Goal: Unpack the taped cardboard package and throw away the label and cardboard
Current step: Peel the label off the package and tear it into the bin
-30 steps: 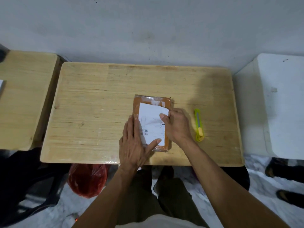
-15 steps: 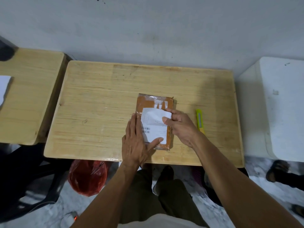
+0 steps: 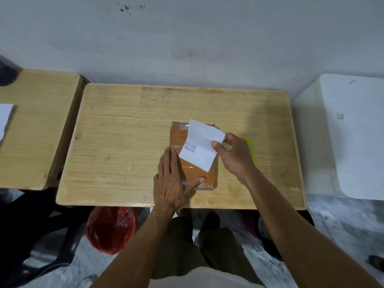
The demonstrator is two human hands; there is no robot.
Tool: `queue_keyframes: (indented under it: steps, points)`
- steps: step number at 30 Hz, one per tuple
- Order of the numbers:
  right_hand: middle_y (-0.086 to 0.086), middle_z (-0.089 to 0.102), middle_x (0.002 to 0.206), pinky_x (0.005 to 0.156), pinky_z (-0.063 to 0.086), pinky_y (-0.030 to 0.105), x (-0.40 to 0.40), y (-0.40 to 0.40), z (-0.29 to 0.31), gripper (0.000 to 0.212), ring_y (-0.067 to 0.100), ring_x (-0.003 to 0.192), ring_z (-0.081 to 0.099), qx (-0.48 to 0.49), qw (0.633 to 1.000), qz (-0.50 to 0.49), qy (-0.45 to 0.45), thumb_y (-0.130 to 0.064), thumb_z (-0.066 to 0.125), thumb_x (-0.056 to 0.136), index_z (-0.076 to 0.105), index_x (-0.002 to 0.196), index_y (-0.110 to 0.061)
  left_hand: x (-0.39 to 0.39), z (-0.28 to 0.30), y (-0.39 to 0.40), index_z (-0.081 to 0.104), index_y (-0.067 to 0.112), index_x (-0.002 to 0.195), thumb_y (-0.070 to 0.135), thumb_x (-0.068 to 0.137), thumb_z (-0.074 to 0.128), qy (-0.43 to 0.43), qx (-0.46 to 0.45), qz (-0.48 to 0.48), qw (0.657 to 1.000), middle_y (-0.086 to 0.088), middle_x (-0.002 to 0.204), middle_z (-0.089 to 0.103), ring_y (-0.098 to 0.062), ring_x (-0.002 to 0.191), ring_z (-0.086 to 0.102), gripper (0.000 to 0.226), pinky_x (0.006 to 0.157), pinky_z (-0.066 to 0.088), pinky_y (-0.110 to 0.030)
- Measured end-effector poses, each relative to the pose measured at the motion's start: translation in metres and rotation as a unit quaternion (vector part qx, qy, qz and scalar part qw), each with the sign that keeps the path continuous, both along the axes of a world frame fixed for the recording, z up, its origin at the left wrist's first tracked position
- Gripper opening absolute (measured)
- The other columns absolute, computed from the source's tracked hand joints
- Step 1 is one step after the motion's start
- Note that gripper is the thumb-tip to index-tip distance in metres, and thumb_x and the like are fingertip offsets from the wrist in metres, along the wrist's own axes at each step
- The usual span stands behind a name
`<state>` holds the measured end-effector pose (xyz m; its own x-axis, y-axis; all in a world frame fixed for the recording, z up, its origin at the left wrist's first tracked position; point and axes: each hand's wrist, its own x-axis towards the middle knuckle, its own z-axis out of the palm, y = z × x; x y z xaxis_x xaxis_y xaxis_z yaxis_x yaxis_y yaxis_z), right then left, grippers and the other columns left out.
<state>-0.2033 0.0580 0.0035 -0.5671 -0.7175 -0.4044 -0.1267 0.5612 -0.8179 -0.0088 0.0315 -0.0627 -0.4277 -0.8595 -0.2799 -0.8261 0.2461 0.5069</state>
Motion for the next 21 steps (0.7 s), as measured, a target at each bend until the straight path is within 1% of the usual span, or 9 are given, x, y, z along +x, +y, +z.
queue_keyframes:
  steps: [1, 3, 6, 10, 14, 16, 18, 20, 21]
  points:
    - [-0.008, 0.067, 0.094, 0.06, 0.043, 0.014, -0.002, -0.001, 0.002, 0.016, -0.005, 0.077, 0.058, 0.001, 1.0, 0.008, 0.027, -0.024, 0.067, 0.091, 0.067, 0.096, -0.01, 0.0, 0.0, 0.0, 0.002, 0.019, 0.16, 0.102, 0.063, 0.031, -0.002, 0.0, -0.002, 1.0, 0.002, 0.169, -0.004, -0.02, 0.156, 0.004, 0.131, 0.113, 0.035, -0.061]
    - [-0.003, 0.066, 0.087, 0.054, 0.039, 0.018, -0.003, -0.002, 0.004, 0.017, 0.002, 0.069, 0.056, 0.008, 0.998, 0.026, 0.059, -0.024, 0.068, 0.09, 0.064, 0.089, -0.008, 0.0, 0.0, 0.0, 0.002, 0.019, 0.16, 0.101, 0.064, 0.031, -0.007, 0.0, -0.003, 1.0, 0.002, 0.169, -0.004, -0.02, 0.156, 0.003, 0.13, 0.113, 0.035, -0.06]
    - [0.001, 0.065, 0.08, 0.053, 0.038, 0.022, -0.002, -0.002, 0.004, 0.017, 0.009, 0.066, 0.056, 0.004, 0.997, 0.02, 0.069, -0.023, 0.068, 0.09, 0.06, 0.083, -0.009, 0.0, 0.003, 0.0, 0.002, 0.018, 0.16, 0.098, 0.066, 0.032, -0.016, -0.003, -0.008, 1.0, 0.0, 0.169, -0.004, -0.021, 0.156, 0.004, 0.128, 0.114, 0.036, -0.059]
    - [-0.006, 0.062, 0.072, 0.05, 0.038, 0.01, -0.001, 0.002, 0.01, 0.026, -0.002, 0.062, 0.056, -0.021, 0.997, -0.003, 0.07, -0.019, 0.068, 0.089, 0.052, 0.07, -0.025, 0.002, 0.007, 0.0, 0.004, 0.017, 0.161, 0.092, 0.072, 0.038, -0.025, -0.006, -0.008, 1.0, -0.001, 0.169, -0.003, -0.022, 0.156, 0.004, 0.121, 0.114, 0.036, -0.058]
    - [-0.004, 0.066, 0.07, 0.052, 0.04, 0.01, 0.0, 0.008, 0.02, 0.016, -0.004, 0.057, 0.058, -0.051, 0.997, -0.042, 0.028, -0.017, 0.069, 0.088, 0.06, 0.075, -0.019, 0.007, 0.019, 0.0, 0.006, 0.024, 0.16, 0.091, 0.072, 0.046, 0.01, 0.013, -0.013, 1.0, 0.001, 0.169, 0.0, -0.02, 0.155, 0.003, 0.118, 0.117, 0.029, -0.059]
    - [-0.002, 0.071, 0.073, 0.058, 0.045, 0.02, -0.001, 0.012, 0.026, 0.008, 0.003, 0.061, 0.062, -0.064, 0.996, -0.066, 0.003, -0.018, 0.069, 0.088, 0.065, 0.082, -0.014, 0.008, 0.029, -0.002, 0.006, 0.028, 0.159, 0.093, 0.068, 0.047, 0.042, 0.013, -0.008, 0.999, 0.0, 0.169, 0.006, -0.021, 0.155, 0.006, 0.118, 0.119, 0.026, -0.055]
    - [-0.002, 0.076, 0.08, 0.064, 0.05, 0.031, -0.002, 0.016, 0.033, 0.006, 0.01, 0.071, 0.069, -0.083, 0.992, -0.089, -0.018, -0.019, 0.069, 0.088, 0.069, 0.088, -0.014, 0.005, 0.051, -0.007, 0.016, 0.029, 0.157, 0.089, 0.07, 0.054, 0.106, 0.026, 0.006, 0.994, -0.002, 0.166, 0.02, -0.023, 0.153, 0.017, 0.112, 0.12, 0.029, -0.05]
    - [-0.005, 0.078, 0.086, 0.069, 0.057, 0.038, -0.001, 0.02, 0.041, 0.001, 0.012, 0.08, 0.073, -0.106, 0.987, -0.112, -0.037, -0.019, 0.07, 0.088, 0.071, 0.089, -0.018, -0.004, 0.08, -0.012, 0.039, 0.029, 0.145, 0.062, 0.08, 0.073, 0.252, 0.05, 0.006, 0.966, 0.004, 0.147, 0.051, -0.02, 0.137, 0.047, 0.081, 0.108, 0.045, -0.042]
    - [-0.006, 0.078, 0.086, 0.071, 0.059, 0.042, -0.001, 0.022, 0.045, 0.001, 0.013, 0.083, 0.074, -0.114, 0.985, -0.124, -0.043, -0.02, 0.07, 0.088, 0.071, 0.088, -0.02, -0.01, 0.095, -0.012, 0.047, 0.03, 0.139, 0.044, 0.086, 0.077, 0.307, 0.048, 0.002, 0.951, 0.013, 0.136, 0.059, -0.012, 0.127, 0.056, 0.062, 0.1, 0.05, -0.033]
